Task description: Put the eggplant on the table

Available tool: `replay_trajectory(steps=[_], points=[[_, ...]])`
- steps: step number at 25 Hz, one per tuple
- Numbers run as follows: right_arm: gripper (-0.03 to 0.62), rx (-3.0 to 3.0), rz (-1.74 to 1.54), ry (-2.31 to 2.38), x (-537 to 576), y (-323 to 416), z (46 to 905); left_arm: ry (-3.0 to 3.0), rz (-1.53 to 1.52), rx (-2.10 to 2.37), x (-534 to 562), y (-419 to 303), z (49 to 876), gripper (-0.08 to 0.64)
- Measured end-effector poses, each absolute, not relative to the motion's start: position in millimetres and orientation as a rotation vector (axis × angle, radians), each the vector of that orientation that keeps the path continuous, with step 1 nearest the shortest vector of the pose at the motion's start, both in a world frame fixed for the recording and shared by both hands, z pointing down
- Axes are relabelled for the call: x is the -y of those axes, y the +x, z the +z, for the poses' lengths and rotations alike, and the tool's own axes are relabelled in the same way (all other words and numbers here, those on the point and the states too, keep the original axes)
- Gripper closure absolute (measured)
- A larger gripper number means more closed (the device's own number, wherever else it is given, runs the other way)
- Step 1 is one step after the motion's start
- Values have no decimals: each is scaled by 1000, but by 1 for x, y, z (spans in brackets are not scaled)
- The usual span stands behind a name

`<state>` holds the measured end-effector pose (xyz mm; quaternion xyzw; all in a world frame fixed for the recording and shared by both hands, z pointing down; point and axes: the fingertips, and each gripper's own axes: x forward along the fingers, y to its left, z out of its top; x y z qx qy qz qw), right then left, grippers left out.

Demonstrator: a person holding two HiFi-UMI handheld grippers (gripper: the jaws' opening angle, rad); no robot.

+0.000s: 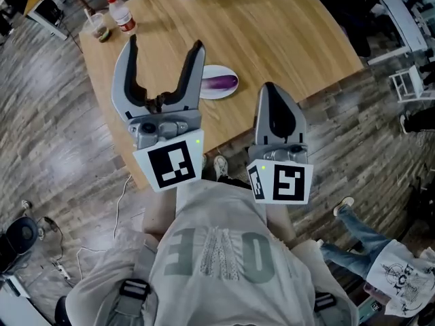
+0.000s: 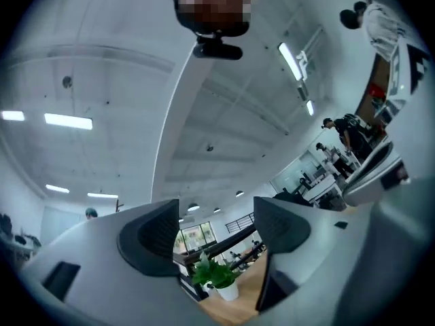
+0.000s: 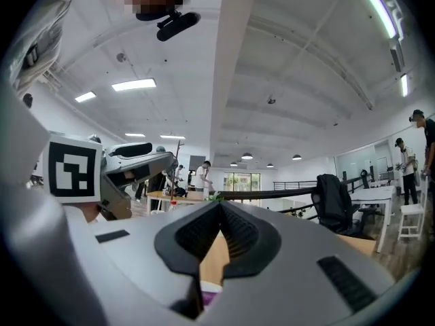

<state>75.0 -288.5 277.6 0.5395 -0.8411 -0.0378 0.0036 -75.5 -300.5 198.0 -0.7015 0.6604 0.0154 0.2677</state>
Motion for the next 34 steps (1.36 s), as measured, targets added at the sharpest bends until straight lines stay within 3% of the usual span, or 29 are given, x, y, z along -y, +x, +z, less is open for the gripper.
replay_trajectory(steps=[2, 3, 6, 34], points=[[574, 2710, -129, 1676, 290, 64, 268, -1863, -9, -1713, 290, -68, 184, 218], [574, 2742, -131, 1667, 290, 60, 263, -1857, -23, -1695, 287, -65, 179, 253], [574, 2803, -132, 1635, 292, 47, 256, -1901, -57, -1643, 283, -56, 178, 552], [575, 2862, -136, 1542, 293, 24, 258, -2127, 26, -1629, 282, -56, 192, 552]])
